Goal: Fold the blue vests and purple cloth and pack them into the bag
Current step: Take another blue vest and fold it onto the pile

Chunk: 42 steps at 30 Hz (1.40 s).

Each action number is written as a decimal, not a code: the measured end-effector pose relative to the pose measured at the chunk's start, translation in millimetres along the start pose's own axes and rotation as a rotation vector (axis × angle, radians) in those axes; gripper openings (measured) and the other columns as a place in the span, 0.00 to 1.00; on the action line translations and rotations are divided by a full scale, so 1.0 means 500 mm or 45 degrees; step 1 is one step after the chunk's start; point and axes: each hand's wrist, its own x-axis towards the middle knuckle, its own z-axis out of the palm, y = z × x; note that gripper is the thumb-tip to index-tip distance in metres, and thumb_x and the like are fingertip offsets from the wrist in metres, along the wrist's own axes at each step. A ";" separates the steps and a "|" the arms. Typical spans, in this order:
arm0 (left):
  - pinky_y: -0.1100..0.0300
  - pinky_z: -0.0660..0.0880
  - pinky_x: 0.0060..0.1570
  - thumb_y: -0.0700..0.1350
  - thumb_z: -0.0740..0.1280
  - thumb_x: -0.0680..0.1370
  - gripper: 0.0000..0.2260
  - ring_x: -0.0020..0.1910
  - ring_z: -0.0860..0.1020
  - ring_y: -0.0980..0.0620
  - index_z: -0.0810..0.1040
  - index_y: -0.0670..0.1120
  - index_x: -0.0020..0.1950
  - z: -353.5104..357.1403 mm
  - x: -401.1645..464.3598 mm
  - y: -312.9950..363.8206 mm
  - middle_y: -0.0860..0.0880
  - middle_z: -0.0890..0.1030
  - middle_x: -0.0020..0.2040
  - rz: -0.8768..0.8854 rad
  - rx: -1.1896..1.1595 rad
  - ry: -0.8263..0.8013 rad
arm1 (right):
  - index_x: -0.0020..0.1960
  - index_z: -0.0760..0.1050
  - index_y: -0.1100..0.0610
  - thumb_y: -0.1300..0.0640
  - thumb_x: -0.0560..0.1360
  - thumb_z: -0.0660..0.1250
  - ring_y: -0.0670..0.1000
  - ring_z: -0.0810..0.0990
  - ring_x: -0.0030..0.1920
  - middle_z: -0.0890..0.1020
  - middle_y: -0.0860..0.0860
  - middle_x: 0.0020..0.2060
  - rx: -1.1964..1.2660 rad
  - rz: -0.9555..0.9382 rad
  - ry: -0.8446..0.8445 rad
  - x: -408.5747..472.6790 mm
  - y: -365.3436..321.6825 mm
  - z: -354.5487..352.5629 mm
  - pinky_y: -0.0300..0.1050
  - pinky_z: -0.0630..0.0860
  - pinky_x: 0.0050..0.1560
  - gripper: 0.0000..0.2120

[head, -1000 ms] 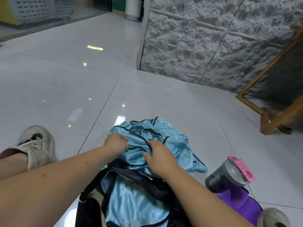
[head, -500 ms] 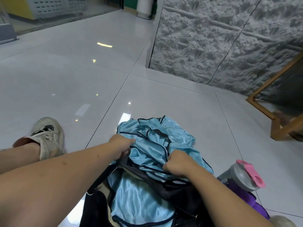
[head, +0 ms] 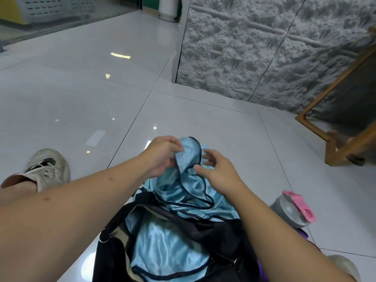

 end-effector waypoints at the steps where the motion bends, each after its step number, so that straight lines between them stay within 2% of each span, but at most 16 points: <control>1: 0.58 0.75 0.30 0.29 0.66 0.77 0.12 0.32 0.77 0.47 0.75 0.44 0.40 0.011 -0.002 0.012 0.44 0.77 0.37 0.015 -0.019 -0.097 | 0.77 0.69 0.51 0.53 0.75 0.78 0.47 0.77 0.67 0.77 0.45 0.68 0.155 0.008 -0.025 0.002 -0.011 0.005 0.48 0.74 0.69 0.33; 2: 0.57 0.75 0.31 0.29 0.66 0.78 0.11 0.32 0.78 0.46 0.75 0.44 0.41 0.023 -0.010 0.027 0.44 0.78 0.36 0.026 -0.030 -0.185 | 0.78 0.67 0.52 0.51 0.74 0.78 0.47 0.76 0.69 0.76 0.44 0.69 0.288 0.048 -0.048 0.005 -0.024 0.008 0.49 0.73 0.70 0.36; 4: 0.56 0.77 0.32 0.30 0.67 0.78 0.10 0.34 0.80 0.46 0.76 0.44 0.43 0.039 -0.018 0.046 0.43 0.80 0.38 0.074 -0.035 -0.290 | 0.71 0.76 0.56 0.49 0.71 0.80 0.52 0.83 0.61 0.83 0.49 0.62 0.455 0.128 -0.043 0.012 -0.046 0.003 0.54 0.78 0.66 0.32; 7: 0.54 0.82 0.41 0.30 0.69 0.78 0.06 0.40 0.83 0.45 0.78 0.41 0.48 0.041 -0.015 0.051 0.42 0.82 0.42 0.139 -0.072 -0.290 | 0.47 0.81 0.62 0.59 0.72 0.79 0.59 0.85 0.39 0.86 0.58 0.39 0.554 0.186 0.072 0.014 -0.068 -0.020 0.56 0.83 0.49 0.09; 10: 0.48 0.83 0.51 0.33 0.73 0.77 0.10 0.47 0.85 0.43 0.78 0.42 0.55 0.015 -0.010 0.029 0.40 0.84 0.47 0.101 -0.039 -0.209 | 0.47 0.78 0.63 0.64 0.75 0.74 0.59 0.83 0.37 0.83 0.62 0.38 0.788 0.223 0.079 0.014 -0.092 -0.049 0.58 0.83 0.48 0.05; 12: 0.47 0.82 0.55 0.35 0.77 0.73 0.18 0.51 0.84 0.44 0.76 0.45 0.60 -0.006 0.002 -0.006 0.42 0.83 0.54 0.051 0.236 -0.109 | 0.50 0.76 0.62 0.62 0.78 0.72 0.58 0.83 0.39 0.82 0.60 0.38 0.898 0.188 0.081 0.016 -0.106 -0.070 0.59 0.82 0.52 0.06; 15: 0.49 0.77 0.62 0.50 0.83 0.66 0.42 0.64 0.76 0.43 0.66 0.52 0.75 -0.026 0.009 -0.067 0.48 0.75 0.67 -0.056 1.201 -0.008 | 0.52 0.76 0.62 0.61 0.80 0.71 0.59 0.84 0.46 0.83 0.59 0.42 0.975 0.146 0.066 0.016 -0.120 -0.091 0.60 0.82 0.58 0.05; 17: 0.50 0.76 0.63 0.55 0.82 0.65 0.46 0.67 0.75 0.42 0.65 0.49 0.78 -0.035 0.009 -0.098 0.45 0.76 0.69 -0.133 1.570 -0.015 | 0.50 0.77 0.61 0.62 0.80 0.70 0.58 0.85 0.44 0.85 0.59 0.43 0.994 0.114 0.050 0.011 -0.130 -0.098 0.57 0.85 0.53 0.03; 20: 0.56 0.75 0.48 0.50 0.75 0.74 0.16 0.52 0.79 0.45 0.78 0.44 0.57 -0.046 0.006 -0.112 0.45 0.82 0.55 -0.153 1.631 -0.026 | 0.45 0.72 0.57 0.68 0.79 0.70 0.53 0.84 0.35 0.83 0.55 0.36 1.116 0.064 0.095 0.006 -0.142 -0.106 0.50 0.85 0.41 0.10; 21: 0.56 0.76 0.48 0.50 0.73 0.74 0.13 0.51 0.80 0.45 0.79 0.44 0.53 -0.051 0.010 -0.114 0.45 0.82 0.53 -0.128 1.625 -0.009 | 0.45 0.70 0.56 0.69 0.78 0.70 0.53 0.83 0.34 0.83 0.55 0.36 1.162 0.036 0.104 0.005 -0.144 -0.111 0.50 0.84 0.40 0.12; 25: 0.56 0.75 0.49 0.53 0.75 0.73 0.17 0.50 0.78 0.48 0.80 0.48 0.58 -0.061 0.025 -0.093 0.50 0.80 0.50 0.047 1.475 0.094 | 0.45 0.70 0.55 0.72 0.76 0.69 0.55 0.83 0.37 0.80 0.57 0.42 1.293 -0.090 0.148 0.006 -0.151 -0.141 0.53 0.85 0.43 0.14; 28: 0.56 0.71 0.46 0.61 0.78 0.71 0.20 0.48 0.76 0.49 0.75 0.51 0.52 -0.071 0.030 -0.082 0.54 0.76 0.45 0.088 1.500 0.163 | 0.44 0.70 0.55 0.74 0.76 0.67 0.56 0.83 0.40 0.80 0.57 0.44 1.340 -0.168 0.239 0.007 -0.159 -0.162 0.59 0.84 0.50 0.15; 30: 0.53 0.72 0.52 0.64 0.77 0.70 0.22 0.50 0.76 0.48 0.73 0.52 0.51 -0.087 0.035 -0.086 0.55 0.76 0.46 0.009 1.682 0.223 | 0.43 0.70 0.55 0.75 0.75 0.67 0.59 0.83 0.44 0.80 0.59 0.47 1.341 -0.177 0.336 0.009 -0.157 -0.173 0.63 0.82 0.55 0.16; 33: 0.50 0.68 0.55 0.57 0.73 0.73 0.12 0.50 0.76 0.46 0.77 0.51 0.48 -0.118 0.031 -0.088 0.53 0.78 0.45 -0.172 1.996 0.394 | 0.43 0.70 0.54 0.76 0.74 0.67 0.60 0.81 0.48 0.79 0.61 0.51 1.319 -0.129 0.461 0.014 -0.146 -0.190 0.68 0.81 0.58 0.18; 38: 0.57 0.72 0.35 0.64 0.62 0.81 0.24 0.37 0.79 0.45 0.74 0.43 0.40 -0.148 0.034 -0.068 0.46 0.79 0.38 -0.224 1.575 0.490 | 0.48 0.73 0.55 0.77 0.72 0.69 0.58 0.81 0.41 0.78 0.58 0.46 0.907 0.152 0.495 0.011 -0.136 -0.187 0.57 0.84 0.47 0.18; 42: 0.53 0.80 0.42 0.68 0.52 0.82 0.31 0.39 0.79 0.44 0.76 0.40 0.49 -0.110 0.018 -0.028 0.45 0.80 0.42 -0.208 1.249 0.501 | 0.52 0.75 0.57 0.78 0.72 0.69 0.59 0.82 0.43 0.79 0.61 0.49 0.699 0.314 0.405 0.009 -0.130 -0.163 0.52 0.84 0.41 0.19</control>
